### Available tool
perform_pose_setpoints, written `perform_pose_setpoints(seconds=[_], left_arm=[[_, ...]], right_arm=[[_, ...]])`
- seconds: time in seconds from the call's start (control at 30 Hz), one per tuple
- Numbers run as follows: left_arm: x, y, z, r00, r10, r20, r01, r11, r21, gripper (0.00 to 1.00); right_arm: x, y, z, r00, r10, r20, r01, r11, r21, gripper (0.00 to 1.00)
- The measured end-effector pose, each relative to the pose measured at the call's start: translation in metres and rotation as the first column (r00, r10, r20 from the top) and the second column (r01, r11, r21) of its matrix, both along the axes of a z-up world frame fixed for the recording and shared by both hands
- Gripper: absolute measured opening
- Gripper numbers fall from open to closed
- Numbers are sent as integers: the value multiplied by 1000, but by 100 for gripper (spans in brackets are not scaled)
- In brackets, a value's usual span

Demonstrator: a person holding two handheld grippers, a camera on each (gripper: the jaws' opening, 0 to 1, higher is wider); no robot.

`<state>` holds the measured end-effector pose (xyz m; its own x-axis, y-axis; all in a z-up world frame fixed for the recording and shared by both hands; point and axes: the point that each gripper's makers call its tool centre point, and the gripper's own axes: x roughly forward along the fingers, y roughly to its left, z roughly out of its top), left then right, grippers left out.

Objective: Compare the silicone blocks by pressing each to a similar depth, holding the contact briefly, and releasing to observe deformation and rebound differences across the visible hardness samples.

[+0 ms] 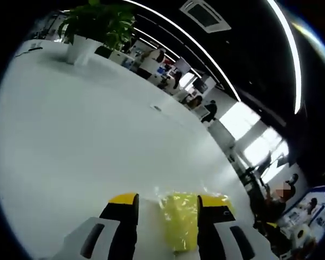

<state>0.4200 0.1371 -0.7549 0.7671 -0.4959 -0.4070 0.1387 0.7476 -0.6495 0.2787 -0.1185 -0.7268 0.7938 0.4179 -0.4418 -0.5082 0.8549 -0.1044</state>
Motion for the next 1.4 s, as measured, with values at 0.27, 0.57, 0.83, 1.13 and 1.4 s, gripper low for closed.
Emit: perform_pose_setpoints(seconds=[0.27,0.57,0.83,1.13,1.4], left_arm=[[4,-11,-12,1000,-10,-24,10,1000,-11,38],[11,-10,-19,996,46,-76,-55,992,-110,32],[13,-13,-25,996,24,-89,-33,995,-94,26],[21,-13,-24,996,26,-84,-36,993,-111,16],[23,-14,-22,995,70,-67,-81,980,-181,2]], right_arm=[[-1,1,-1,1000,7,-8,-7,1000,7,84],[-1,1,-2,1000,10,-17,-10,1000,7,84],[-2,2,-2,1000,14,-21,-13,1000,10,84],[0,1,0,1000,8,-4,-8,1000,16,86],[-1,1,-1,1000,8,-7,-8,1000,16,85]])
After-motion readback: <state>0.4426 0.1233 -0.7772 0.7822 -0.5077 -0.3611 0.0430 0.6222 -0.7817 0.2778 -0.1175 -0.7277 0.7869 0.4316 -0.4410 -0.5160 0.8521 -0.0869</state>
